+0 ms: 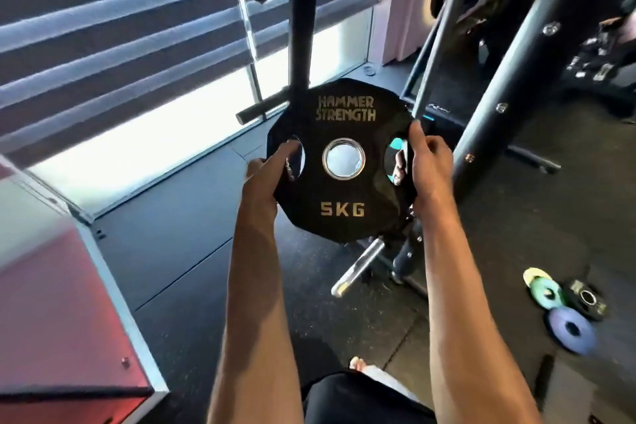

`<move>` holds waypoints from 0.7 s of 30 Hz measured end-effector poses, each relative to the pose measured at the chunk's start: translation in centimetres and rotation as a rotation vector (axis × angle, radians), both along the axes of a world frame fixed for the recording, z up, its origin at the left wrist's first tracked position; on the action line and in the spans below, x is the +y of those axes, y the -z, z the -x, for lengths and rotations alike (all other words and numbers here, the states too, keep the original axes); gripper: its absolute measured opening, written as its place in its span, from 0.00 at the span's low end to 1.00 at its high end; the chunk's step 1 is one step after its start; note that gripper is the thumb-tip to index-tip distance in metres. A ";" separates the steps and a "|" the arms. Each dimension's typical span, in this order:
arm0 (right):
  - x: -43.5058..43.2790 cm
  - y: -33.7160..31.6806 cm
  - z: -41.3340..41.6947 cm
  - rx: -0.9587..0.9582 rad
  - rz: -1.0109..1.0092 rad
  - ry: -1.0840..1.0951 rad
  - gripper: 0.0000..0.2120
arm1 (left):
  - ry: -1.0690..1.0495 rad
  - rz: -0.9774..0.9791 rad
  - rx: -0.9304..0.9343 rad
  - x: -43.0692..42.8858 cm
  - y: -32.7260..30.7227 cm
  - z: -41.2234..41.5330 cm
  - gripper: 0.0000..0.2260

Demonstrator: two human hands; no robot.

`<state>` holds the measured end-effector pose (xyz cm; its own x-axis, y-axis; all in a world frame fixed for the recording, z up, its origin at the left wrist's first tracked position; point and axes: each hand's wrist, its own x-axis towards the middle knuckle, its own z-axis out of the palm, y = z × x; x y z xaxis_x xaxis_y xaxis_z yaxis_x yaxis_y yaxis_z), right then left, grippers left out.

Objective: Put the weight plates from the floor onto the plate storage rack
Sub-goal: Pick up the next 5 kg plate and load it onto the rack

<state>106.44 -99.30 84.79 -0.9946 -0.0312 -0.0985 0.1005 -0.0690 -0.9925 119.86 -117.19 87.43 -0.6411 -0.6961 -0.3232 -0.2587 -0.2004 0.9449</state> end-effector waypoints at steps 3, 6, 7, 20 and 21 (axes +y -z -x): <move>-5.4 -0.8 -0.1 0.050 0.071 -0.076 0.19 | -0.098 0.081 -0.049 -5.4 -1.0 0.4 0.28; -10.7 -1.0 0.7 0.068 0.166 -0.141 0.17 | -0.204 0.123 -0.013 -10.3 -1.2 1.2 0.27; -12.3 -1.2 1.2 0.074 0.168 -0.148 0.17 | -0.225 0.132 -0.008 -11.8 -1.3 1.5 0.27; -30.3 -9.1 12.0 0.251 0.233 -0.216 0.17 | -0.283 0.259 0.157 -28.0 -8.6 11.9 0.25; -31.1 -9.7 12.6 0.262 0.253 -0.221 0.17 | -0.279 0.270 0.170 -29.0 -9.1 12.7 0.25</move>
<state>93.82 -130.39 94.44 -0.9517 -0.2377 0.1945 -0.1128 -0.3183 -0.9413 107.15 -146.19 96.56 -0.4441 -0.8959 -0.0111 -0.0652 0.0200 0.9977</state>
